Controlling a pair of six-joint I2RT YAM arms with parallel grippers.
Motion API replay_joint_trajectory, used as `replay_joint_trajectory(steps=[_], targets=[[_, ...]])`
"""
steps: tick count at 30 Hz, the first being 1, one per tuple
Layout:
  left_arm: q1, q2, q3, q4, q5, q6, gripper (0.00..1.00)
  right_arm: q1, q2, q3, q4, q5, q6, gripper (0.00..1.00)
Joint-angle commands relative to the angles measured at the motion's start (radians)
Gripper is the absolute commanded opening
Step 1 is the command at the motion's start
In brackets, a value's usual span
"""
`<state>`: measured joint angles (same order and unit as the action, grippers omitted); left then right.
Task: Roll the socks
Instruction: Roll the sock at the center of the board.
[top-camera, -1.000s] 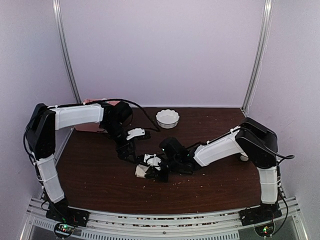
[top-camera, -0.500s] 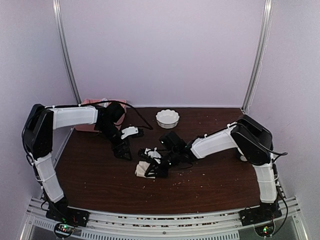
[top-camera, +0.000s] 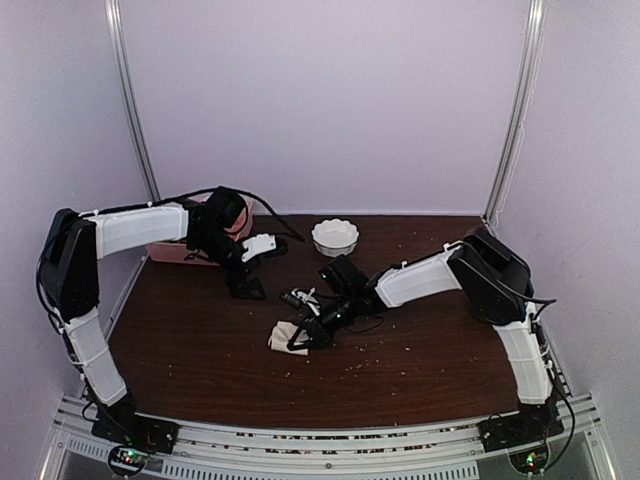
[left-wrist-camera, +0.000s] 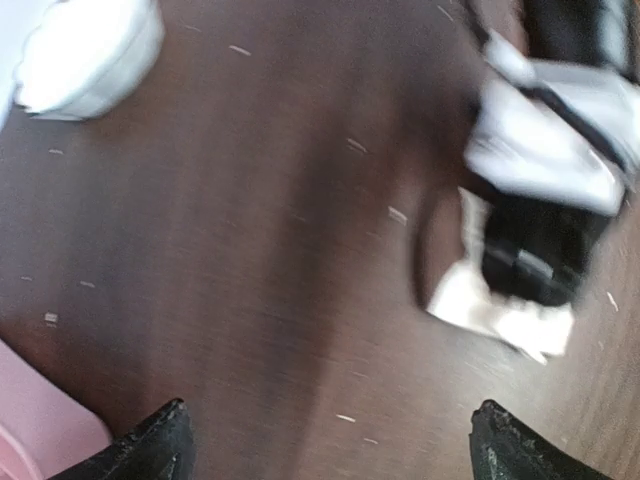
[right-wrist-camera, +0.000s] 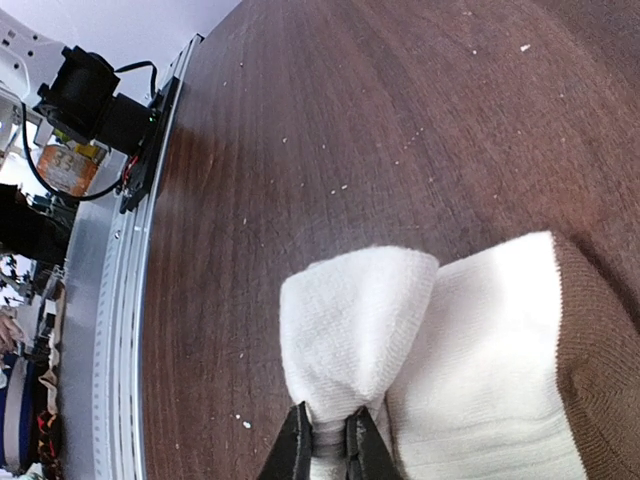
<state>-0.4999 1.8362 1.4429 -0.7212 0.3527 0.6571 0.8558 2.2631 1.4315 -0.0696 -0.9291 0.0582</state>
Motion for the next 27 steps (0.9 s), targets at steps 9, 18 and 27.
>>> replay_joint_trajectory(steps=[9, 18, 27], targets=[[-0.083, -0.245, -0.221, 0.290, -0.269, 0.119, 0.98, -0.031, 0.114, -0.096, -0.165, 0.033, 0.168, 0.00], [-0.176, -0.124, -0.145, 0.084, -0.091, 0.139, 0.98, -0.044, 0.146, -0.093, -0.108, -0.020, 0.301, 0.00], [-0.320, -0.110, -0.241, 0.056, -0.074, 0.189, 0.92, -0.049, 0.172, -0.108, 0.035, -0.044, 0.455, 0.00]])
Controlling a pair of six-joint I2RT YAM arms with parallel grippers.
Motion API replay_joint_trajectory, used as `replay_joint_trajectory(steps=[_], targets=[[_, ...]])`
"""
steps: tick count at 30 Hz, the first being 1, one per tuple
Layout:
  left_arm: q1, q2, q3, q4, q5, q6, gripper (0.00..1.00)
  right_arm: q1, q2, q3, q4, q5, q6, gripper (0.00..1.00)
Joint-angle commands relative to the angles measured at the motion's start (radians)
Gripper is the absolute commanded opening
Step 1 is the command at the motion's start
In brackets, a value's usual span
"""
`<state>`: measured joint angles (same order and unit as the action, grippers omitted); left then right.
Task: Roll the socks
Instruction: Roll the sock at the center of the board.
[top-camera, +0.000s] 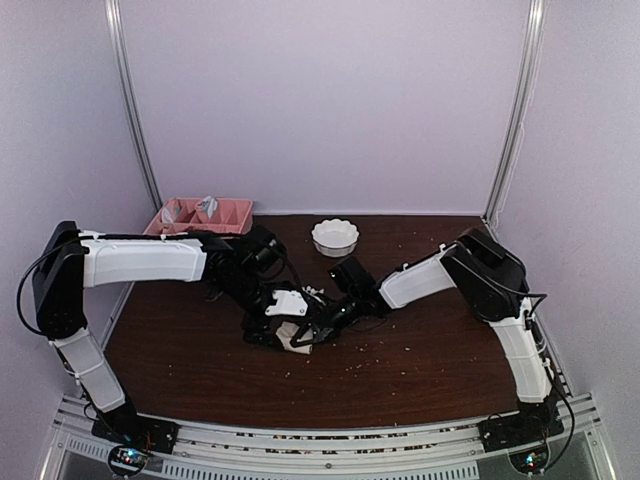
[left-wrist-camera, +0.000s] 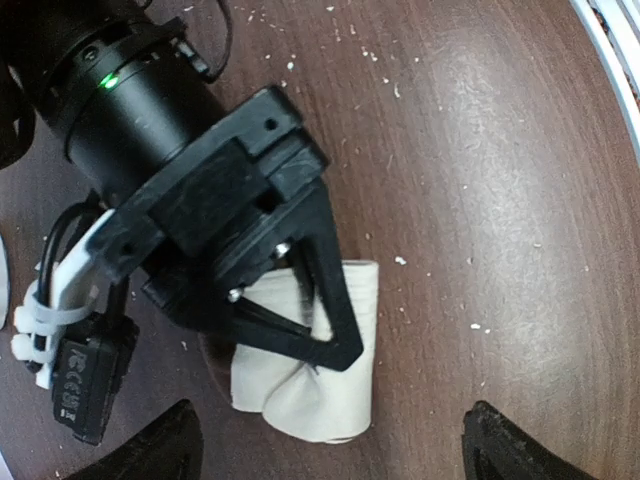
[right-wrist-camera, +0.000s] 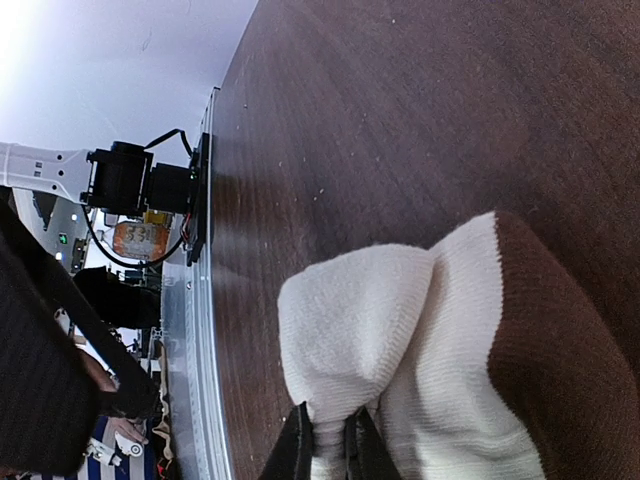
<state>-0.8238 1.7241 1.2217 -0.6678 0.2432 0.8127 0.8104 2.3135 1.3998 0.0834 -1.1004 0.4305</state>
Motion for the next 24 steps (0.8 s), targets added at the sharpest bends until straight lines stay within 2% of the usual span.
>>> replay_joint_trajectory(steps=[1, 4, 7, 9, 10, 12, 17, 24], targets=[[-0.003, 0.009, -0.022, 0.007, 0.028, 0.027, 0.91, -0.005, 0.124, -0.075, -0.115, 0.127, 0.089, 0.00], [-0.021, 0.015, -0.034, 0.027, 0.029, 0.019, 0.85, -0.006, 0.127, -0.074, -0.113, 0.130, 0.106, 0.00], [-0.029, 0.023, -0.061, 0.052, 0.017, 0.030, 0.67, -0.008, 0.125, -0.077, -0.107, 0.135, 0.120, 0.00], [-0.030, 0.046, -0.065, 0.057, 0.001, 0.026, 0.50, -0.007, 0.123, -0.079, -0.103, 0.141, 0.124, 0.00], [-0.030, 0.057, -0.064, 0.058, -0.006, 0.025, 0.46, -0.008, 0.122, -0.079, -0.102, 0.143, 0.123, 0.00], [-0.029, 0.079, -0.064, 0.065, -0.019, 0.024, 0.45, -0.009, 0.121, -0.080, -0.100, 0.145, 0.121, 0.00], [-0.029, 0.120, -0.067, 0.109, -0.082, 0.015, 0.49, -0.008, 0.114, -0.090, -0.139, 0.165, 0.072, 0.00], [-0.028, 0.126, -0.068, 0.129, -0.108, -0.011, 0.46, -0.010, 0.092, -0.134, -0.198, 0.207, -0.017, 0.00]])
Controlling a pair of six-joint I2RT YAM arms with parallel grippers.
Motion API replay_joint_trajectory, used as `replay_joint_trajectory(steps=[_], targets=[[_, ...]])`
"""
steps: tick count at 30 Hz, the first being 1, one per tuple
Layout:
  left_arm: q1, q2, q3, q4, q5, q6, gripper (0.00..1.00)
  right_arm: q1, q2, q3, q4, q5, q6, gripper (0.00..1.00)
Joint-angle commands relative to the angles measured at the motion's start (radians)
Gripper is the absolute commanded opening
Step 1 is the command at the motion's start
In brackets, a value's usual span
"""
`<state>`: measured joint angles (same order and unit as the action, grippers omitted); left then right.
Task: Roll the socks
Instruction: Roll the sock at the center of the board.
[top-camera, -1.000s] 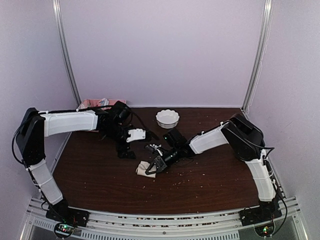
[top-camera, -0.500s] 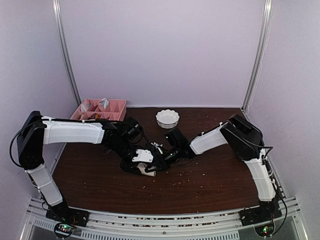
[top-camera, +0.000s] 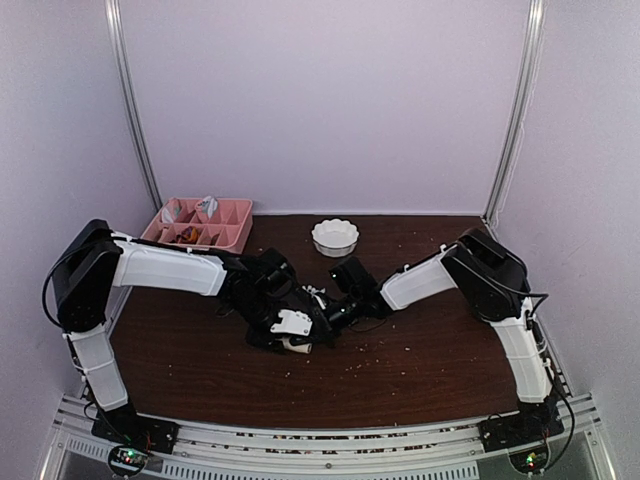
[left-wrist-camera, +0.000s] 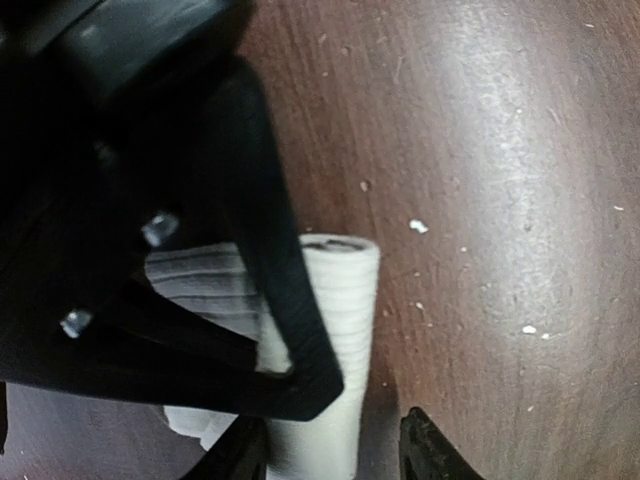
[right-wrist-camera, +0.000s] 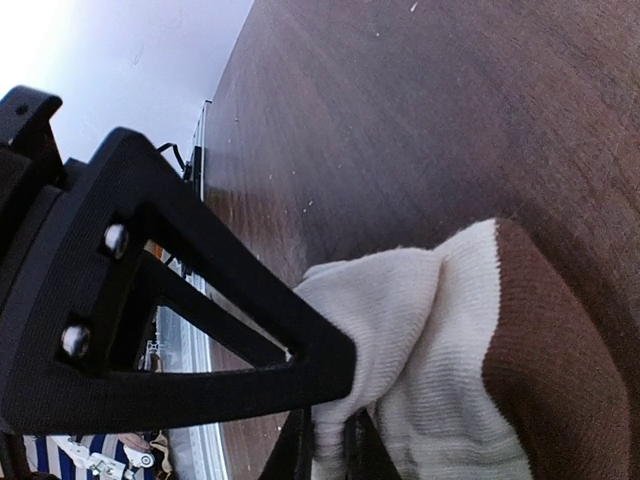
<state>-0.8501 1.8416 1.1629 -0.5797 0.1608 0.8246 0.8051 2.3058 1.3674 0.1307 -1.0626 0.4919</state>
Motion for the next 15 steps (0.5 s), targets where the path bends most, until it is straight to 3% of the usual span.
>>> replay_joint_trajectory(steps=[1, 11, 15], targets=[[-0.001, 0.003, -0.006, 0.039, -0.022, -0.028, 0.46, -0.005, 0.099, -0.103, -0.252, 0.175, -0.087, 0.00], [0.015, 0.016, 0.029, -0.010, -0.018, -0.030, 0.46, -0.005, 0.093, -0.103, -0.244, 0.181, -0.093, 0.00], [0.013, 0.062, 0.054, -0.020, -0.005, -0.029, 0.39, -0.005, 0.080, -0.110, -0.217, 0.178, -0.074, 0.00]])
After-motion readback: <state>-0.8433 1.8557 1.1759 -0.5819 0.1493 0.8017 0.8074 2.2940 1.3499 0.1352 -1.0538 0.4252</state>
